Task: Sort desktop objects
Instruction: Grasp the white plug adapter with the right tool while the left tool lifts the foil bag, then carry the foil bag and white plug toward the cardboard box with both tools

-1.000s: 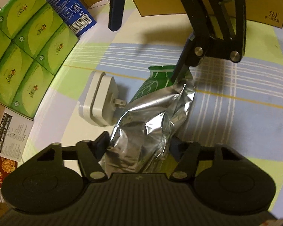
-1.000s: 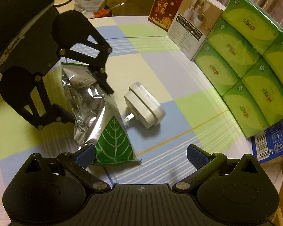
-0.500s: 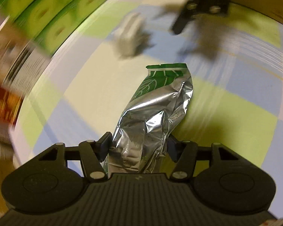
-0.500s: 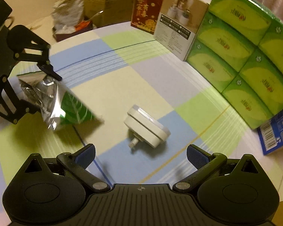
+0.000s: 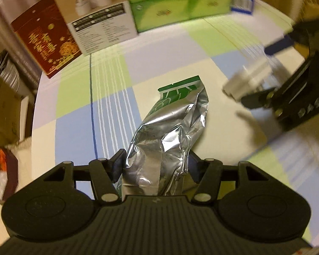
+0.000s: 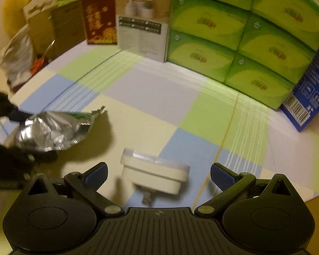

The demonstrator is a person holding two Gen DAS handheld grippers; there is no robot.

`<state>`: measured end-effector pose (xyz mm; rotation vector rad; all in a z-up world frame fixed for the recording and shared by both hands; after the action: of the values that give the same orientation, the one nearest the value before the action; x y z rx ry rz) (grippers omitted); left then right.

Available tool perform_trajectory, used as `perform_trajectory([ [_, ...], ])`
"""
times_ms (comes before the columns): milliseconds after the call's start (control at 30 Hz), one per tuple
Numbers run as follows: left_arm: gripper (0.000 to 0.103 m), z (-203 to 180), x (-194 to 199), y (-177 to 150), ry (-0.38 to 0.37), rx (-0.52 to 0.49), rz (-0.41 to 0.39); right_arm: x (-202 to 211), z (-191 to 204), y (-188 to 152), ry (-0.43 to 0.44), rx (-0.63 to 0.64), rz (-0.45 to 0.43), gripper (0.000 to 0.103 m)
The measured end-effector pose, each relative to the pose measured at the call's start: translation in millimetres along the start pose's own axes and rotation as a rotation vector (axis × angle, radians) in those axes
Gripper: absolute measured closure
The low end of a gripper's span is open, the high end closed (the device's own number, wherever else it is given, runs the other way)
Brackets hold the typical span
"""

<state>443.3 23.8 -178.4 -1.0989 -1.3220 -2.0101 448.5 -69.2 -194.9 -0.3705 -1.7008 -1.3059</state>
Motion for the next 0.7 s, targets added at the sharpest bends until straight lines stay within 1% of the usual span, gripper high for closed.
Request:
perform_trajectory([
  [100,0.045,-2.3,-4.8,3.0,0.002,0.041,-0.017,-3.3,-0.6,2.7,-0.013,-0.030,-0.022,0.004],
  [167,0.042,-5.3,-7.9,2.8,0.000,0.048,-0.025,-4.6,0.9,0.9,-0.019,-0.037,-0.026,0.016],
  [200,0.040,-6.7,-9.2,2.6,0.001,0.045,-0.030,-6.4,0.7,1.0,-0.019,-0.043,-0.028,0.018],
  [267,0.037,-9.5,-11.6,1.6,0.000,0.034,-0.042,-8.5,0.4,0.6,-0.022,-0.048,-0.036,0.029],
  [300,0.035,-10.2,-13.4,1.9,0.001,0.023,-0.048,-8.4,-0.4,0.0,-0.030,-0.047,-0.040,0.032],
  [333,0.033,-11.8,-13.5,1.0,0.002,0.018,-0.052,-9.7,-1.3,-0.2,-0.033,-0.048,-0.041,0.038],
  [367,0.033,-12.3,-14.6,0.9,0.000,0.017,-0.053,-10.4,-2.2,-1.0,-0.034,-0.053,-0.042,0.040],
  [567,0.032,-11.2,-20.5,6.6,-0.022,0.028,-0.046,-4.8,-7.3,-6.1,-0.034,-0.071,-0.061,0.040],
  [633,0.040,-11.2,-19.1,7.7,-0.025,0.032,-0.034,-1.0,-7.7,-10.9,-0.034,-0.069,-0.063,0.040],
  [700,0.046,-12.3,-15.9,7.9,-0.028,0.029,-0.021,3.8,-8.1,-16.9,-0.032,-0.076,-0.062,0.040],
])
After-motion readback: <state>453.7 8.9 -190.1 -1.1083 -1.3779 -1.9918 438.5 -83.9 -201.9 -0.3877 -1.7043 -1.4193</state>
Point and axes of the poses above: each gripper's, at about its wrist camera, not at the fingertips, and x roughly against the way its jaws point, z to its left, y to its top, the point moved 9 cm from there along -x, roughly the way its jaws point, and after that the axes turned 3 degrees about y, right-handed, at the moved point
